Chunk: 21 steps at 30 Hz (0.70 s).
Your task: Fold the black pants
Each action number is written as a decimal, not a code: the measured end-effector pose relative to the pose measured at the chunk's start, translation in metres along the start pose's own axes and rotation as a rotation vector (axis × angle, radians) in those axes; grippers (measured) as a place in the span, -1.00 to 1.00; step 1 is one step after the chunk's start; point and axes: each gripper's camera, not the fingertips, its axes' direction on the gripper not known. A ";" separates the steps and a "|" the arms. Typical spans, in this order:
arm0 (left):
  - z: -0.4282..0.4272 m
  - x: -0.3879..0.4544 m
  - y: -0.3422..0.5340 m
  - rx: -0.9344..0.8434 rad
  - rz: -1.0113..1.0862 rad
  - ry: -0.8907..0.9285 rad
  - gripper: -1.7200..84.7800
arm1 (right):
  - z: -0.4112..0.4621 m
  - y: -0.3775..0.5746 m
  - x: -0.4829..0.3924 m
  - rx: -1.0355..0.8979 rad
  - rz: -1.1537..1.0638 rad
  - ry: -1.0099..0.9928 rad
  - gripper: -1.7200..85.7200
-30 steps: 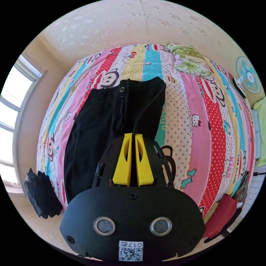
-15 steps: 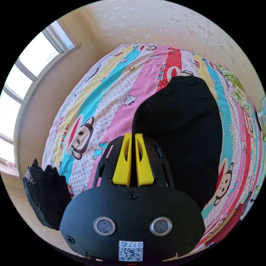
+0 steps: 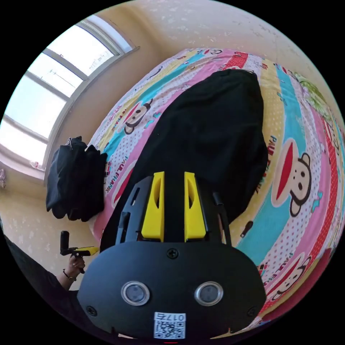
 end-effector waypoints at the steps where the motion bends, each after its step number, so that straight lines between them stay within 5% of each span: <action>1: 0.001 0.003 -0.003 -0.002 0.017 -0.008 -0.68 | -0.001 0.038 0.016 -0.011 0.093 -0.008 -0.74; 6: 0.035 0.019 -0.017 -0.138 0.063 -0.062 -0.70 | 0.048 0.171 0.026 -0.217 0.275 -0.360 -0.68; 13: 0.040 0.062 0.002 -0.331 0.213 -0.112 -0.86 | 0.038 0.209 0.032 -0.228 0.248 -0.451 -0.87; 21: 0.093 0.097 0.071 -0.799 0.287 -0.193 -0.86 | -0.017 0.265 0.070 -0.380 0.153 -0.236 -0.88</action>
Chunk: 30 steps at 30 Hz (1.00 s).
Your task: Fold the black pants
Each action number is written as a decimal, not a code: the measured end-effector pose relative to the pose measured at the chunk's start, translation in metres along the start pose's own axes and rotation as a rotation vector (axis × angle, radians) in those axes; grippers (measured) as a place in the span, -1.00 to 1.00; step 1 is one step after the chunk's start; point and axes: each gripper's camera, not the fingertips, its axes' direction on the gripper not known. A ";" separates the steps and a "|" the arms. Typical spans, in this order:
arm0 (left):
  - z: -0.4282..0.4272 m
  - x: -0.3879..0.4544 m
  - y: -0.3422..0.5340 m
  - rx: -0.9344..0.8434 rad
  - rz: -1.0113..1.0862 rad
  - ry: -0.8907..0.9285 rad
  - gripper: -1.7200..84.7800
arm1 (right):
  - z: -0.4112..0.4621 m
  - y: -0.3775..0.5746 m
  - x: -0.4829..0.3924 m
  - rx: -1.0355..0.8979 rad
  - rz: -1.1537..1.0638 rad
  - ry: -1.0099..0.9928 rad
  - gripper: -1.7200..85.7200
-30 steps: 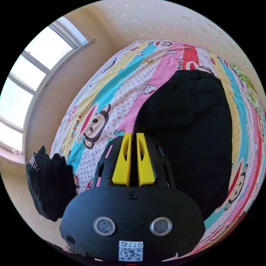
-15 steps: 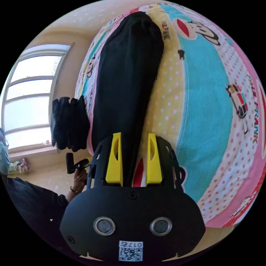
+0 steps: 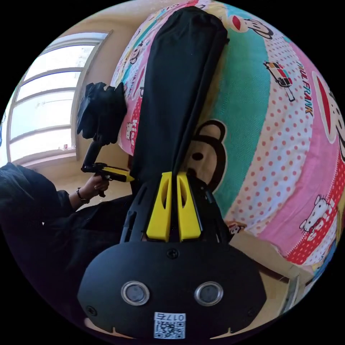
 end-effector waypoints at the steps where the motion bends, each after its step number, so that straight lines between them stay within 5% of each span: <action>1: -0.001 0.001 0.001 0.013 0.001 -0.008 -0.85 | 0.002 0.007 0.010 -0.039 0.025 0.037 -0.88; 4: -0.029 0.000 -0.003 0.142 -0.002 -0.018 -0.76 | -0.003 0.010 0.040 -0.085 0.118 0.079 -0.85; 11: -0.117 -0.026 -0.061 0.518 0.012 0.086 -0.65 | -0.068 -0.040 0.118 0.338 0.125 -0.170 -0.67; 16: -0.121 -0.043 -0.102 0.479 0.037 0.253 -0.67 | -0.064 -0.103 0.180 0.301 0.150 -0.409 -0.61; 20: -0.104 -0.046 -0.099 0.491 0.070 0.281 -0.77 | -0.064 -0.115 0.193 0.164 0.081 -0.339 -0.65; 24: -0.079 -0.047 -0.096 0.471 0.106 0.445 -0.77 | -0.065 -0.093 0.208 0.224 0.073 -0.439 -0.62; 30: -0.064 -0.037 -0.085 0.427 0.152 0.386 -0.78 | -0.065 -0.056 0.242 0.336 0.035 -0.714 -0.56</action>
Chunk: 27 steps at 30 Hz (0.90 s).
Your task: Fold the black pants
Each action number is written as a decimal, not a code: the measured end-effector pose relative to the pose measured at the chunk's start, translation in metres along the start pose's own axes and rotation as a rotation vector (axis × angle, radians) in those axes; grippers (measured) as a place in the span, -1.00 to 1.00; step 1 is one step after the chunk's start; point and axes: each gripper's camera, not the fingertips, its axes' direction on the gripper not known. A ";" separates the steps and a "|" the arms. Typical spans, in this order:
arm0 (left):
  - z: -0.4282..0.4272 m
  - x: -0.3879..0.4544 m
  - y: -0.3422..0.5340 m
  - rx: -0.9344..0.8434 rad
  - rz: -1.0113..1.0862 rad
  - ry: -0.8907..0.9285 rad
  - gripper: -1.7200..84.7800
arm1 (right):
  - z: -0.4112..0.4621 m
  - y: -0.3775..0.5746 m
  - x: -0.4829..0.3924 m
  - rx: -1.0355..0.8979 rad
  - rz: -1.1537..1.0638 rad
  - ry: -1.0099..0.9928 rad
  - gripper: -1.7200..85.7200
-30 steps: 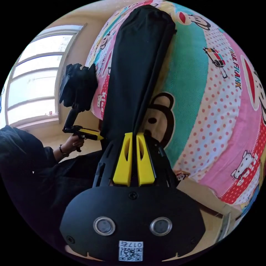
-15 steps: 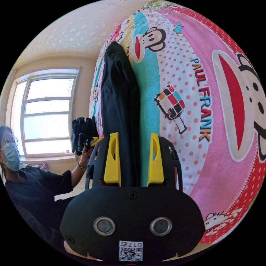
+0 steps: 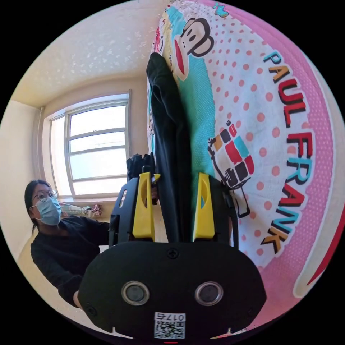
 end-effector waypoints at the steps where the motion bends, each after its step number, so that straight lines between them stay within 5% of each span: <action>1: 0.001 -0.002 0.003 0.005 -0.003 0.014 -0.78 | -0.003 0.005 0.005 0.001 0.000 -0.048 -0.56; 7: 0.018 -0.009 0.030 0.015 -0.009 0.076 -0.83 | 0.030 0.003 0.008 -0.138 -0.037 -0.038 -0.60; 13: 0.015 0.033 0.090 0.146 0.080 0.100 -0.91 | 0.009 0.031 -0.032 -0.162 -0.131 -0.056 -0.89; 27: 0.009 0.368 0.341 0.280 0.674 0.053 -0.91 | -0.115 0.236 -0.328 -0.246 -0.814 -0.226 -0.96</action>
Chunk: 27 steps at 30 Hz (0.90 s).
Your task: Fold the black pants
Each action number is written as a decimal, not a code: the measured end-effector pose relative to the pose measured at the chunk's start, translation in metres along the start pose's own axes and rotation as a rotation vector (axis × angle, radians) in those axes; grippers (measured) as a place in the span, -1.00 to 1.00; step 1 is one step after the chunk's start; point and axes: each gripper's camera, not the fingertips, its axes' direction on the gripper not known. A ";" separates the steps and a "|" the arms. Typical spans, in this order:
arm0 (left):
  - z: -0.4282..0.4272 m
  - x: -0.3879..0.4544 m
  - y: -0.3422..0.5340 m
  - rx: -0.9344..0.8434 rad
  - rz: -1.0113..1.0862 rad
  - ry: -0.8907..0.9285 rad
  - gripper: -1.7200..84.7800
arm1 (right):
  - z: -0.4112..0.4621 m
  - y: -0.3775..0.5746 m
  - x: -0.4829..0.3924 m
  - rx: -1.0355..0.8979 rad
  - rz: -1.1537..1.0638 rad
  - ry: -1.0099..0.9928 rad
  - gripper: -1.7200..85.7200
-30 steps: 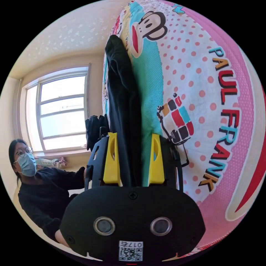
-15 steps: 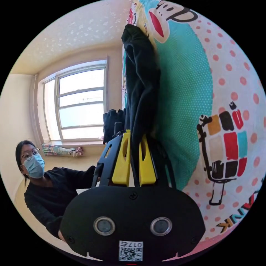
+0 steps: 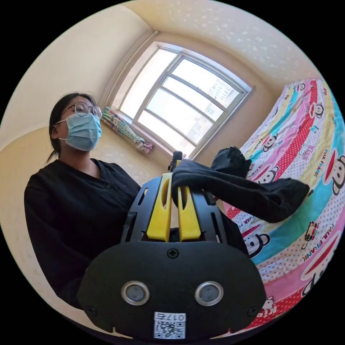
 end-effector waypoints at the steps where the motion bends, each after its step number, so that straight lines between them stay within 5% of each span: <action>1: 0.002 0.013 -0.004 -0.001 0.019 -0.006 -0.91 | -0.004 -0.008 -0.030 -0.003 -0.071 0.003 -0.96; 7: 0.038 0.045 -0.050 -0.006 0.025 -0.136 -0.89 | -0.041 -0.051 -0.071 0.065 -0.125 0.081 -0.96; 17: 0.132 -0.145 -0.071 -0.069 -0.244 -0.265 -0.91 | -0.089 -0.055 0.104 0.174 0.267 0.328 -0.96; 27: 0.200 -0.247 0.193 -0.247 -0.827 -0.365 -0.77 | -0.041 0.148 0.181 -0.007 0.762 0.379 -0.91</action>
